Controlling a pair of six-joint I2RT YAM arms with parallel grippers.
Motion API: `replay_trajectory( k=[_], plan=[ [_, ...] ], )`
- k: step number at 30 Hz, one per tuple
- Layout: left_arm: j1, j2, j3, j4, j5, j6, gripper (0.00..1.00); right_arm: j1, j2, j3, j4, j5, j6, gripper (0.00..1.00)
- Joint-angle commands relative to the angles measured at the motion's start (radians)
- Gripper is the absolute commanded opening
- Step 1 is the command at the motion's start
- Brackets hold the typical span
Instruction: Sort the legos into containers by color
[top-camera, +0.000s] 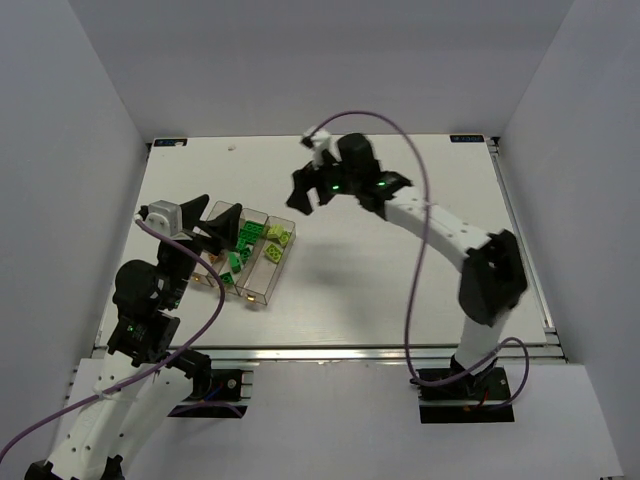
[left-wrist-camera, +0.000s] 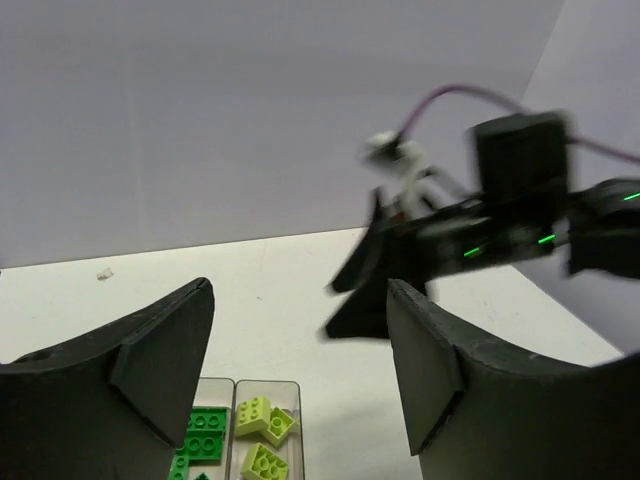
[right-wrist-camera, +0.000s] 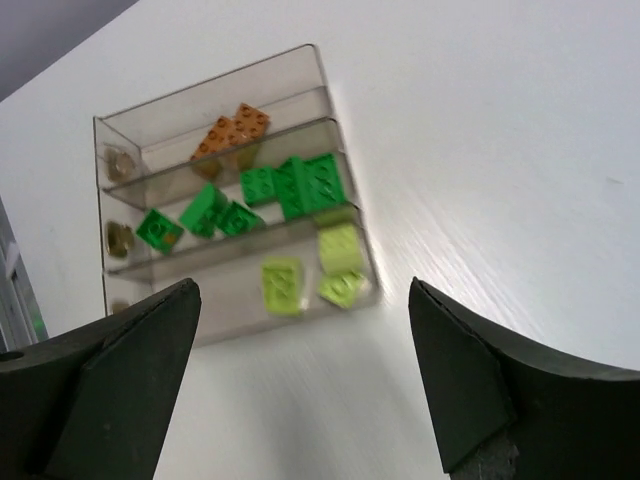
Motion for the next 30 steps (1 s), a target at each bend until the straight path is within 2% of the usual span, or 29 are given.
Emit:
replay_trajectory(
  k=[1,2,3,5,6,7,9,10,13,15,18,24,30],
  plan=[
    [-0.006,0.008,0.002,-0.002,0.030,0.001,0.80,-0.135,-0.227,-0.167,0.041,-0.084,-0.109,0.89],
    [-0.008,0.014,0.002,0.000,0.039,0.000,0.82,-0.234,-0.265,-0.204,0.037,-0.147,-0.086,0.89],
    [-0.008,0.017,0.002,0.001,0.045,-0.006,0.83,-0.292,-0.322,-0.262,0.024,-0.279,-0.066,0.89],
    [-0.009,0.029,0.000,0.004,0.082,-0.009,0.91,-0.445,-0.361,-0.292,-0.024,-0.397,-0.055,0.89],
    [-0.009,0.035,0.000,0.006,0.085,-0.012,0.98,-0.492,-0.397,-0.298,-0.063,-0.466,-0.070,0.89],
    [-0.009,0.043,0.002,0.006,0.090,-0.015,0.98,-0.530,-0.420,-0.322,-0.138,-0.489,-0.101,0.89],
    [-0.011,0.063,0.000,0.009,0.105,-0.022,0.98,-0.613,-0.527,-0.376,-0.171,-0.462,-0.208,0.89],
    [-0.011,0.069,0.000,0.007,0.108,-0.025,0.98,-0.649,-0.571,-0.455,-0.168,-0.442,-0.242,0.89],
    [-0.011,0.094,0.000,0.013,0.126,-0.032,0.98,-0.675,-0.768,-0.597,-0.109,-0.315,-0.313,0.89],
    [-0.011,0.103,-0.004,0.018,0.137,-0.037,0.98,-0.678,-0.911,-0.730,-0.035,-0.205,-0.293,0.89],
    [-0.012,0.124,-0.009,0.026,0.146,-0.043,0.98,-0.680,-1.047,-0.852,-0.012,-0.160,-0.221,0.89],
    [-0.015,0.163,-0.018,0.035,0.173,-0.054,0.98,-0.680,-1.168,-0.947,-0.048,-0.268,-0.152,0.89],
    [-0.023,0.161,-0.018,0.036,0.180,-0.052,0.98,-0.680,-1.155,-0.967,-0.036,-0.275,-0.083,0.89]
  ],
)
